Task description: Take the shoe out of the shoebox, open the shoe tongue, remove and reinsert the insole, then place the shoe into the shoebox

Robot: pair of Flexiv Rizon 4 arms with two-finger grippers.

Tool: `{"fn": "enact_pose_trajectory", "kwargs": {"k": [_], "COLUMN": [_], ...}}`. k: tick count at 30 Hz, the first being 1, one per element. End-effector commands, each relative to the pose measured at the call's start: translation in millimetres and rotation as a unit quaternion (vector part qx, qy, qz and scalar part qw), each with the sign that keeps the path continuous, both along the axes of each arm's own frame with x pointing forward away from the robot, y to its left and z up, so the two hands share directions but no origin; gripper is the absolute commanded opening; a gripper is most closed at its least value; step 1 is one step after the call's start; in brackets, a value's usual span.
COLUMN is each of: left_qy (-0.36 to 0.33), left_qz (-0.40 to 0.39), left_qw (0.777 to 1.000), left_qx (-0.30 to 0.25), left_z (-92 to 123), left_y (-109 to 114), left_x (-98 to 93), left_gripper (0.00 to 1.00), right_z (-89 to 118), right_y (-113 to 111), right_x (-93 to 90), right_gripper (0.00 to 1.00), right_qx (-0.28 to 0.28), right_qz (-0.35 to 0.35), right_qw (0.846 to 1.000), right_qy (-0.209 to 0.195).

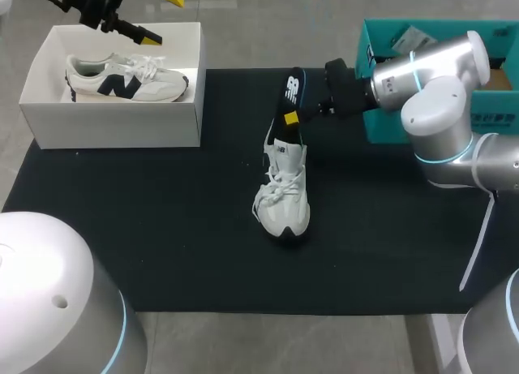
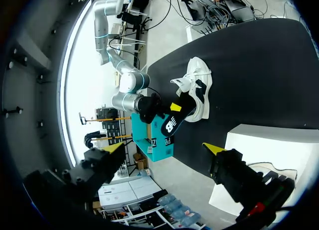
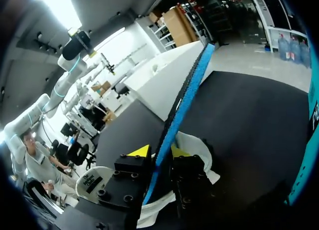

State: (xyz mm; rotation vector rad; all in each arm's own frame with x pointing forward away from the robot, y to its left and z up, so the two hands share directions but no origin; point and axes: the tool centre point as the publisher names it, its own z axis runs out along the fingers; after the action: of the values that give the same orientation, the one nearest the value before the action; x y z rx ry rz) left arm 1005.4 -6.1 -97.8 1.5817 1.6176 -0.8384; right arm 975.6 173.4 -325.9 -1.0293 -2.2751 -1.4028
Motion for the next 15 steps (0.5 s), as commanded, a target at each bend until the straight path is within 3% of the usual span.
{"fn": "enact_pose_trajectory", "kwargs": {"k": [1, 15], "left_qy": [0.000, 0.000], "left_qz": [-0.001, -0.001], "left_qw": [1.000, 1.000], "left_qx": [0.001, 0.001], "left_z": [0.1, 0.1], "left_y": [0.3, 0.3], "left_x": [0.6, 0.6], "left_gripper": [1.00, 1.00], "right_z": [-6.9, -21.5], "right_y": [5.2, 16.9], "right_x": [-2.7, -45.8], "right_gripper": [0.00, 0.00], "right_qx": [-0.001, 0.017], "right_qz": [-0.003, 0.000], "right_qw": [1.000, 0.998], "right_qy": [0.008, 0.066]}}
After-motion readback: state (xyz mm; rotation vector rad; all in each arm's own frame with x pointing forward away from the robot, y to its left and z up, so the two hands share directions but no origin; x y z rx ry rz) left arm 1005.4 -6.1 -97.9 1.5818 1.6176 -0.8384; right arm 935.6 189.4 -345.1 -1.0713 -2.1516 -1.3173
